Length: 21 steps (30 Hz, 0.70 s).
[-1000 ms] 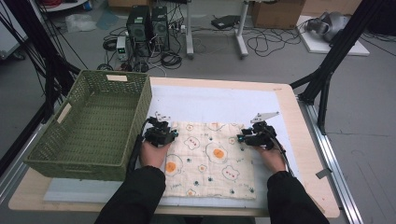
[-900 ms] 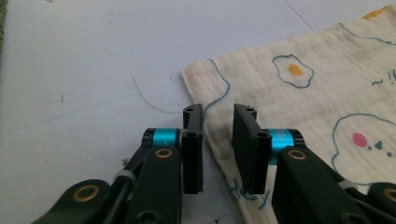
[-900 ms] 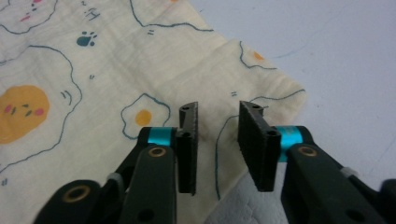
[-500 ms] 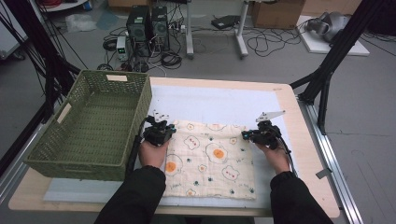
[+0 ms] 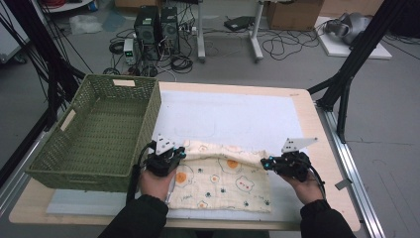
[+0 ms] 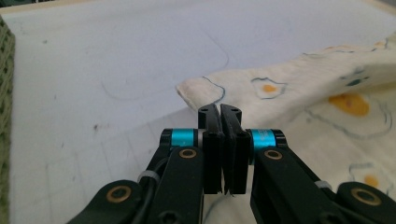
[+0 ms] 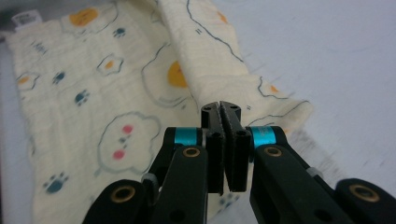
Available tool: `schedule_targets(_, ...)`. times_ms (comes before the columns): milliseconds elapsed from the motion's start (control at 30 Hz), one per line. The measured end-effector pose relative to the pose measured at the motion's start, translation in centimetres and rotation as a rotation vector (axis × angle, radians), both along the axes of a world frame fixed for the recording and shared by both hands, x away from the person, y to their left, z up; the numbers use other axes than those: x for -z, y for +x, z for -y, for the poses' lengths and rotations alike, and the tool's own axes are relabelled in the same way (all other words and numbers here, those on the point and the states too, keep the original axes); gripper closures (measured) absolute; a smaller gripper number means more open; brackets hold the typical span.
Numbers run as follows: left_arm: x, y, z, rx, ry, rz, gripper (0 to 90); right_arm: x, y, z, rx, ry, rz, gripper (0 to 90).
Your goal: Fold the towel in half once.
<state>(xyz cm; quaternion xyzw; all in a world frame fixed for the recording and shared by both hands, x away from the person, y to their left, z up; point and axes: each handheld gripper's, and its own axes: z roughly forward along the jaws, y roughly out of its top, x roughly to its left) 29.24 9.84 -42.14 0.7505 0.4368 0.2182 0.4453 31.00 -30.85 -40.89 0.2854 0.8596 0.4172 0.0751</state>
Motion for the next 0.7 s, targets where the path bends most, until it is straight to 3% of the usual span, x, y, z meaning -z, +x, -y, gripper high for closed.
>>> schedule_targets(167,1.4,-1.7,-0.5,0.043,0.023,-0.071,85.1,1.8,-1.5,0.2,-0.029,-0.033,-0.054,87.6)
schedule_targets(233,1.5,-2.0,-0.7,0.069,0.009,-0.083,73.2,2.0,-1.7,0.3,-0.044,-0.034,-0.063,81.9)
schedule_targets(300,1.1,-2.1,-0.8,0.078,-0.002,-0.07,67.9,1.5,-1.8,0.3,-0.03,-0.029,-0.031,74.7)
schedule_targets(367,0.6,-1.7,-0.8,0.084,-0.012,-0.072,63.1,0.7,-1.7,0.4,-0.024,-0.011,-0.008,68.5)
schedule_targets(500,0.1,-0.5,-0.2,0.089,0.006,-0.074,58.6,-0.4,-0.5,0.6,0.015,0.015,0.03,56.1)
schedule_targets(567,0.2,0.2,0.1,0.081,0.0,-0.095,56.0,0.0,0.4,0.6,0.023,0.014,0.014,49.4)
schedule_targets(667,1.0,1.1,0.5,0.085,0.002,-0.151,53.8,1.2,1.5,0.3,0.005,-0.01,-0.051,49.8)
schedule_targets(700,1.2,1.3,0.6,0.089,-0.001,-0.167,56.1,1.5,1.7,0.1,-0.005,-0.014,-0.063,53.7)
